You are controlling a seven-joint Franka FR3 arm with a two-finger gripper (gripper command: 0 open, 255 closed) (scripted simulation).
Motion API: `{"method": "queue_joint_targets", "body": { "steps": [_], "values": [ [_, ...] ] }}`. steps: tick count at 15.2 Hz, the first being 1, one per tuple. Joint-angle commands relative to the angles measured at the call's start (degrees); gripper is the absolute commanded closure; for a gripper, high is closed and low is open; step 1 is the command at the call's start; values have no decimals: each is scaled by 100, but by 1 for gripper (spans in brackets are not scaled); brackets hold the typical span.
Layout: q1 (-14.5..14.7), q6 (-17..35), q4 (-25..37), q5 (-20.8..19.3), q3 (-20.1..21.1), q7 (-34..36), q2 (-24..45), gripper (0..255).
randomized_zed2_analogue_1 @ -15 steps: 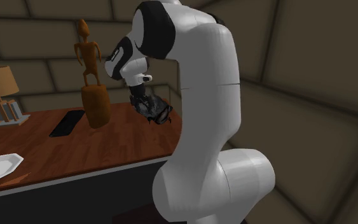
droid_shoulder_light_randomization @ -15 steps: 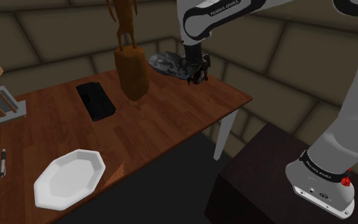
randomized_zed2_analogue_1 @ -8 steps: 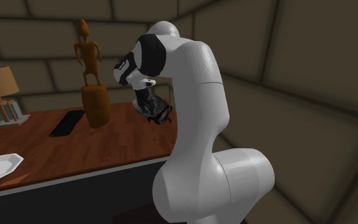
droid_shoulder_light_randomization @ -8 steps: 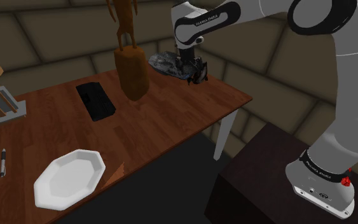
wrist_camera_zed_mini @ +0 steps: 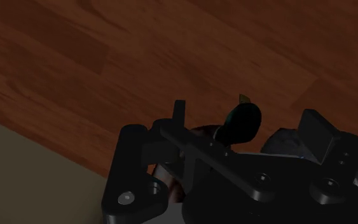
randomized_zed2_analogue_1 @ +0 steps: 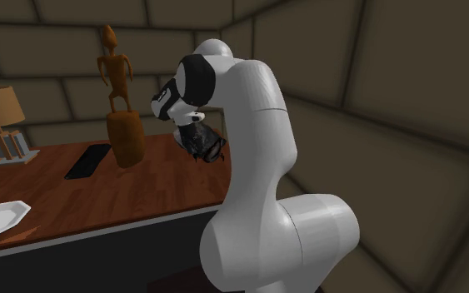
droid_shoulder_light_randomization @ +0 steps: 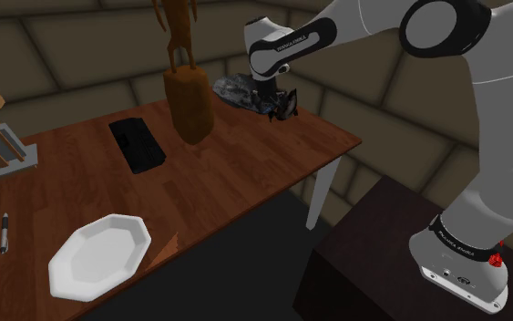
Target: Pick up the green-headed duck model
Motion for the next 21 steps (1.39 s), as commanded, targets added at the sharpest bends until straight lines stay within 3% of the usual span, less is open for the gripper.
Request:
{"method": "queue_joint_targets", "body": {
  "steps": [1,2,11,21],
  "values": [
    [-3,48,-36,-6,-5,11,12,0],
    [-1,45,-22,-7,-5,11,23,255],
    [-3,47,-35,-7,-4,11,12,255],
    [2,-552,313,72,32,-115,-254,255]
  ]
}}
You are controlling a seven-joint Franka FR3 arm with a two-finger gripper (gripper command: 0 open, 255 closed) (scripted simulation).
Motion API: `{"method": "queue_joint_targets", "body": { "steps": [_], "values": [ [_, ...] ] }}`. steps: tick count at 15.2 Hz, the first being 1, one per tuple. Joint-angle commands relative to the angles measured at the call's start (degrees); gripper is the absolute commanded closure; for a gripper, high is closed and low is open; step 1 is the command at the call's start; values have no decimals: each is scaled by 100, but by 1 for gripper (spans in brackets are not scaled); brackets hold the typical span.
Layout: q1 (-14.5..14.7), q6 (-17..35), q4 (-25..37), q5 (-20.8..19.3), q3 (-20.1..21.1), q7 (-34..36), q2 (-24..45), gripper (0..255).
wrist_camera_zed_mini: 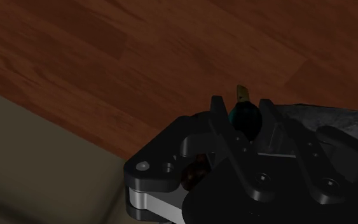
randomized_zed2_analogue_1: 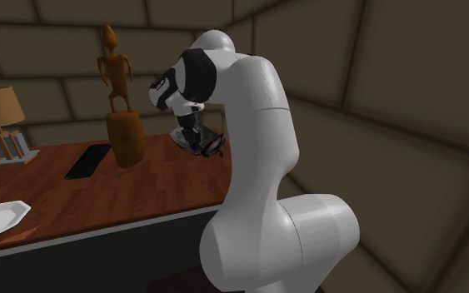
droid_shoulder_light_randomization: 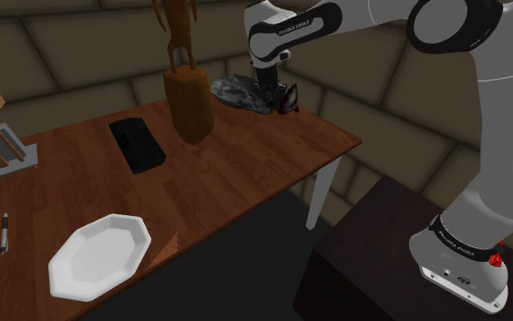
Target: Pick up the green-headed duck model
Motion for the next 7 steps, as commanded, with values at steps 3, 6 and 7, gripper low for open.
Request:
{"method": "queue_joint_targets", "body": {
  "steps": [3,6,7],
  "values": [
    [10,-259,185,26,12,-49,-82,255],
    [16,-401,294,38,17,-76,-117,255],
    [16,-401,295,38,17,-76,-116,255]
  ]
}}
